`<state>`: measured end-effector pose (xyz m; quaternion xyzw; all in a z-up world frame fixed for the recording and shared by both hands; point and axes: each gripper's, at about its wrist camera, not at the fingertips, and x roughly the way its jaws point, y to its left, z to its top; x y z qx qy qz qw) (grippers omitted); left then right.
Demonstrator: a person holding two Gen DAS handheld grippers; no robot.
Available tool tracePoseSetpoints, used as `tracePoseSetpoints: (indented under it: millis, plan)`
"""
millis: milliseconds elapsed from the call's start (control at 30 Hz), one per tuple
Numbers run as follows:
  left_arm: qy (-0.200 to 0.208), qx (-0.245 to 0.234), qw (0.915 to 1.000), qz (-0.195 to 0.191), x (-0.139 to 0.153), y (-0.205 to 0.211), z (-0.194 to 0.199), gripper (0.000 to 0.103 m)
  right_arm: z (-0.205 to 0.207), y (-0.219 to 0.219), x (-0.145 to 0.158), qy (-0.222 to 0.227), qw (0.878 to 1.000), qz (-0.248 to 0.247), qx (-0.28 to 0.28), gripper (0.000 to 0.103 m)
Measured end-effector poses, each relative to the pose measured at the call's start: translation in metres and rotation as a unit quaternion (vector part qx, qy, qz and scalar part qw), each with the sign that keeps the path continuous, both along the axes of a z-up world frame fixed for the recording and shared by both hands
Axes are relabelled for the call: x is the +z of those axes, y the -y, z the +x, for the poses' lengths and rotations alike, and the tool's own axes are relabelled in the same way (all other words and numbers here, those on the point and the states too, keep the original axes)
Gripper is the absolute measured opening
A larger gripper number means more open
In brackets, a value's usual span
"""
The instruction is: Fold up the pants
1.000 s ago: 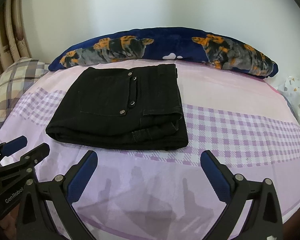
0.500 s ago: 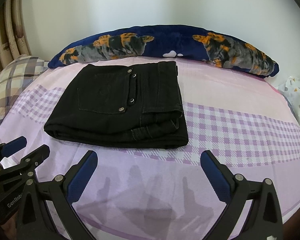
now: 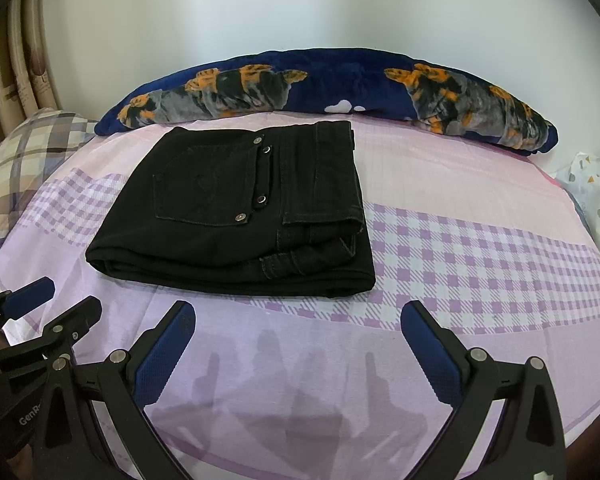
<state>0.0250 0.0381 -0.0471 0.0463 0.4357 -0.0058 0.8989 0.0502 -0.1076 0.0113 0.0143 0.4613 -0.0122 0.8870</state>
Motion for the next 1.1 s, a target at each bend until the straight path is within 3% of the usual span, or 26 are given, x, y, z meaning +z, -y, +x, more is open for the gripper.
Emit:
tracePoseSetpoints:
  millis: [1100]
  plan:
    - [-0.003, -0.004, 1.0, 0.002, -0.0028, 0.0006, 0.0005, 0.059, 0.0003, -0.0009, -0.0018, -0.001, 1.0, -0.002, 0.003, 0.102]
